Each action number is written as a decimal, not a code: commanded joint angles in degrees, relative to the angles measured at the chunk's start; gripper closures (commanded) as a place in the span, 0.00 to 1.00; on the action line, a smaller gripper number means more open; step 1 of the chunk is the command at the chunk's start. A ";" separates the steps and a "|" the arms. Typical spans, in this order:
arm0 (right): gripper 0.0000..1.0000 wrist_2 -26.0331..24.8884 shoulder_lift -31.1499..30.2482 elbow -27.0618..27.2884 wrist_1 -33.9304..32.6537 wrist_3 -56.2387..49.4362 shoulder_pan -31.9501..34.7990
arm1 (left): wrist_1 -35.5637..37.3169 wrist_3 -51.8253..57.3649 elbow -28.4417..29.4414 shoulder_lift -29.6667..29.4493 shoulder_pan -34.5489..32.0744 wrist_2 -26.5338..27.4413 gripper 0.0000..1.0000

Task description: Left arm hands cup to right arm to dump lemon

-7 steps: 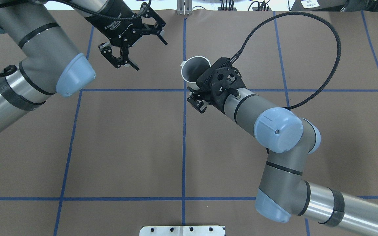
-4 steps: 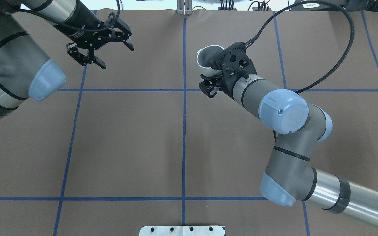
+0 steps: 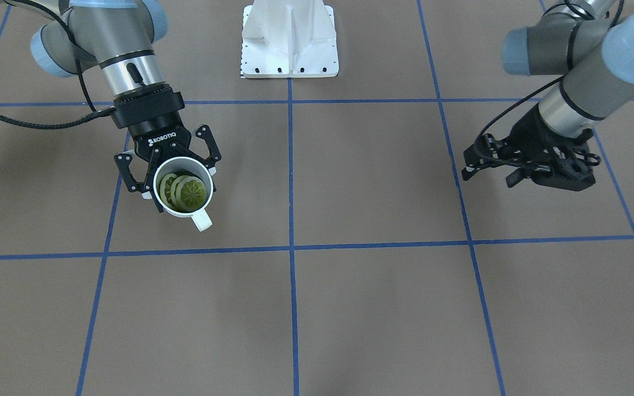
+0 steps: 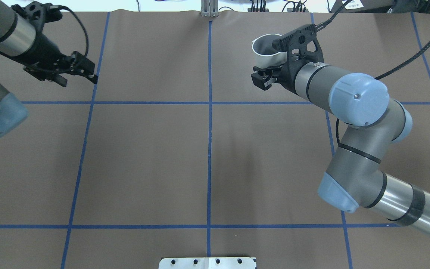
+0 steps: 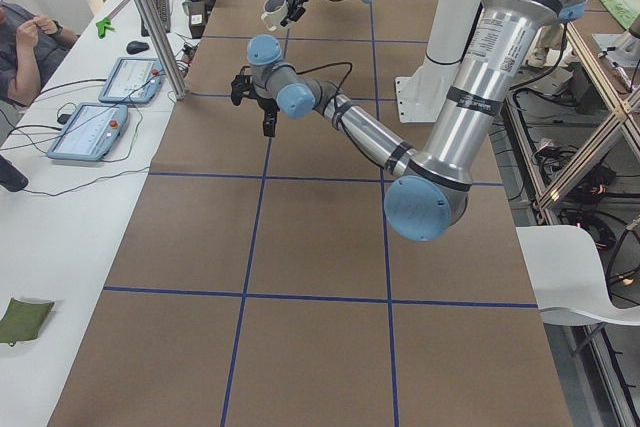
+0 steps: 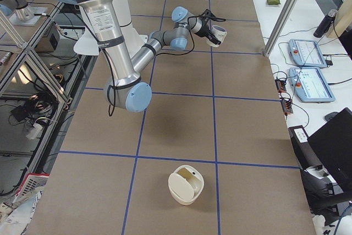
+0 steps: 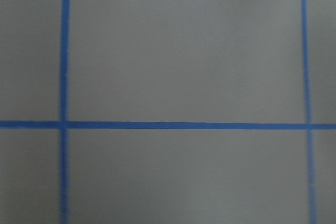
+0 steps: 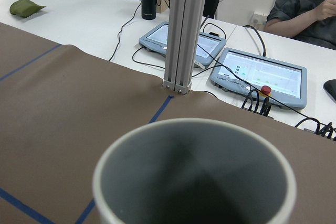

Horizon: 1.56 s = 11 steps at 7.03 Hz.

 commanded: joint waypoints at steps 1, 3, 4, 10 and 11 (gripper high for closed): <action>0.63 0.10 -6.40 6.24 0.12 5.62 0.77 | 0.03 20.03 0.73 8.22 -6.24 0.06 0.00; 0.67 0.28 -14.99 10.73 4.65 8.37 2.51 | 0.91 25.71 0.91 10.00 -8.20 -0.03 0.00; 0.67 0.28 -21.83 10.84 12.70 8.37 3.66 | 0.91 25.72 0.83 10.00 -8.20 -0.21 0.00; 0.67 5.64 -42.38 -5.44 52.77 14.24 16.04 | 6.19 17.55 -4.70 9.21 -7.85 -0.56 0.00; 0.68 6.51 -42.38 -10.90 60.16 19.65 17.45 | 6.27 17.46 -4.97 9.21 -7.85 -0.56 0.00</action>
